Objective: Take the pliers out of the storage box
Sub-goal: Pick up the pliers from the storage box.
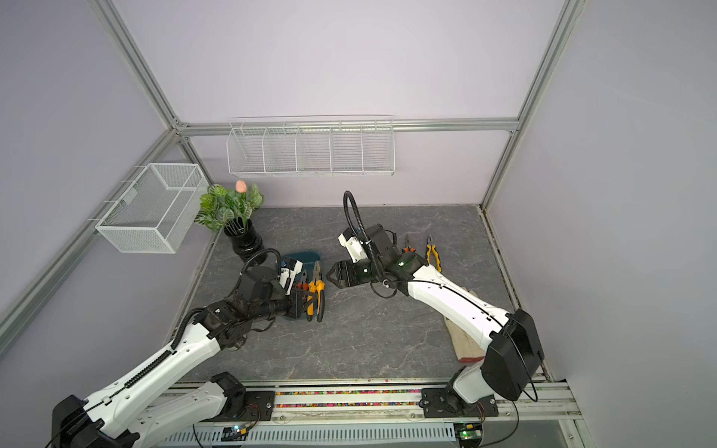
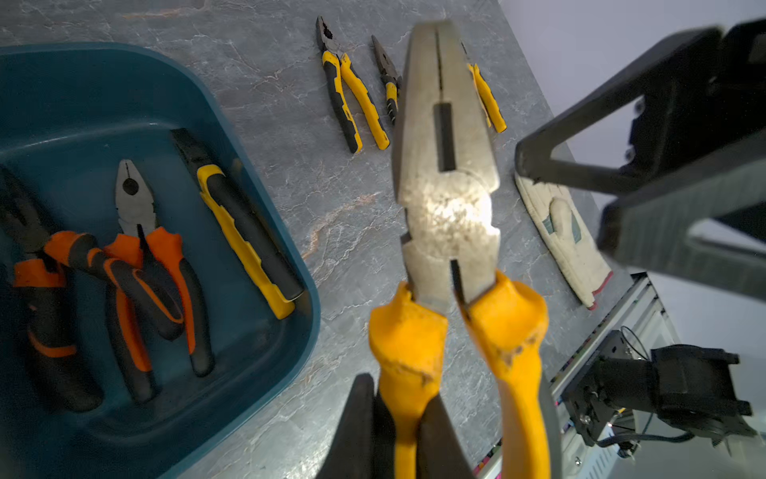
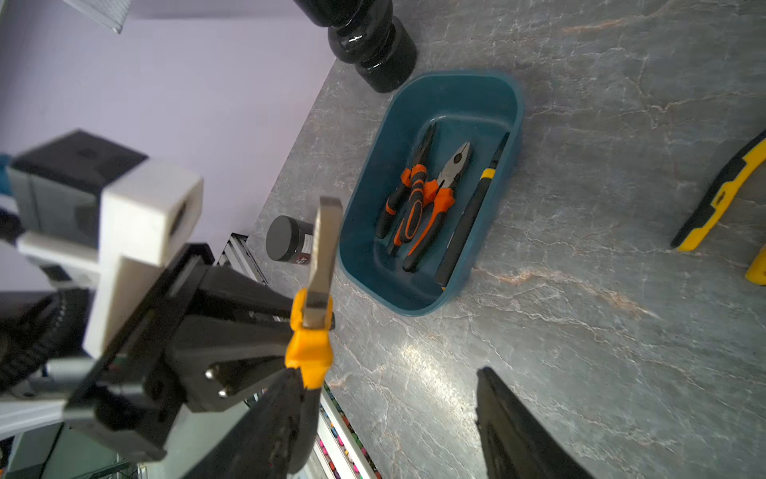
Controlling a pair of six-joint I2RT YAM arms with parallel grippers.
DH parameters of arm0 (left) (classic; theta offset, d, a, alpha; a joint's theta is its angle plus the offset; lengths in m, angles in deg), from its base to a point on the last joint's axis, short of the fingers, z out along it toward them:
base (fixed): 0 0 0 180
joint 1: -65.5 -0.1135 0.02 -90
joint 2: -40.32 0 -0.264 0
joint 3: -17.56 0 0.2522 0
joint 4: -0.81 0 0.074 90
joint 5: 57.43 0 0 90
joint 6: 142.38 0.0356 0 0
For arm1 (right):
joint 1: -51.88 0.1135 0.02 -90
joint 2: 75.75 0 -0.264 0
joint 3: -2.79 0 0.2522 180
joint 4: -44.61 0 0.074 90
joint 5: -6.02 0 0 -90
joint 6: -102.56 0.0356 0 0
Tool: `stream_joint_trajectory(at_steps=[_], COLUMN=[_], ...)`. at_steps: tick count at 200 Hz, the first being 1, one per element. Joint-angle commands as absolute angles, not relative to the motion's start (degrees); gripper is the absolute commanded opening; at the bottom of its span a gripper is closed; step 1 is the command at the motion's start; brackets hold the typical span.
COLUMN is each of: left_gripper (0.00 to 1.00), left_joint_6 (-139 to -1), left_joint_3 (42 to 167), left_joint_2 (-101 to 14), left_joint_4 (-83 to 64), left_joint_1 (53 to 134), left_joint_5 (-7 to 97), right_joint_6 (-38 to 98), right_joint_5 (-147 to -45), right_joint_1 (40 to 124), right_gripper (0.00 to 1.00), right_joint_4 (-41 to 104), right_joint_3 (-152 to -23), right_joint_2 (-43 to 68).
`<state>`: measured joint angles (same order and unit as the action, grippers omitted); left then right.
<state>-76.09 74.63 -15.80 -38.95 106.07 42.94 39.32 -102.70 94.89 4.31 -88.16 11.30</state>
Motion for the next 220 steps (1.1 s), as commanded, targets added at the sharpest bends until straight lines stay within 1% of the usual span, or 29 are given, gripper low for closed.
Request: stream_joint_trajectory(at_steps=[1, 62, 92, 115, 143, 155, 172, 190, 196, 211, 220], left_gripper=[0.0, 0.0, 0.0, 0.0, 0.0, 0.0, 0.0, 0.0, 0.0, 0.0, 0.1], left_joint_6=[-75.66, -76.82, -77.3, -78.02, -78.49, -78.6, -78.68, -78.76, -78.87, -79.22, -79.57], left_joint_3=[77.38, 77.31, 76.66, 75.86, 75.27, 75.24, 75.15, 74.99, 74.93, 75.13, 75.1], left_joint_2=[-17.5, -17.97, -17.58, -17.42, -16.87, -16.88, -16.73, -16.81, -16.95, -17.55, -17.76], left_joint_4=[-37.05, -34.16, -32.27, -30.82, -30.18, -30.05, -29.91, -29.46, -29.37, -29.56, -29.48], left_joint_1=[109.04, 109.57, 109.62, 109.59, 109.59, 109.55, 109.62, 109.53, 109.6, 109.55, 109.57], left_joint_5=[38.64, 38.52, 39.64, 40.17, 40.14, 40.34, 40.56, 41.21, 41.49, 41.68, 41.63], right_joint_6=[39.59, 44.1, 45.26, 46.34, 48.81, 49.25, 49.28, 49.46, 49.44, 49.42, 49.55], right_joint_5=[-103.58, -105.66, -108.43, -110.2, -111.49, -111.62, -112.01, -112.13, -112.02, -111.39, -111.06], right_joint_1=[94.85, 94.83, 94.81, 94.79, 94.86, 94.83, 94.8, 94.82, 94.78, 94.8, 94.81], right_gripper=[0.66, 0.62, 0.6, 0.57, 0.45, 0.42, 0.27, 0.08, 0.06, 0.06, 0.06], right_joint_4=[0.36, 6.01, 9.7, 11.87, 15.43, 16.21, 16.49, 17.04, 17.16, 17.08, 16.91], right_joint_3=[-92.09, -88.84, -87.31, -86.54, -84.08, -83.43, -83.22, -83.22, -83.22, -83.46, -83.61], right_joint_2=[13.33, 14.95, 15.71, 16.71, 16.8, 16.79, 17.09, 17.09, 17.05, 16.83, 16.77])
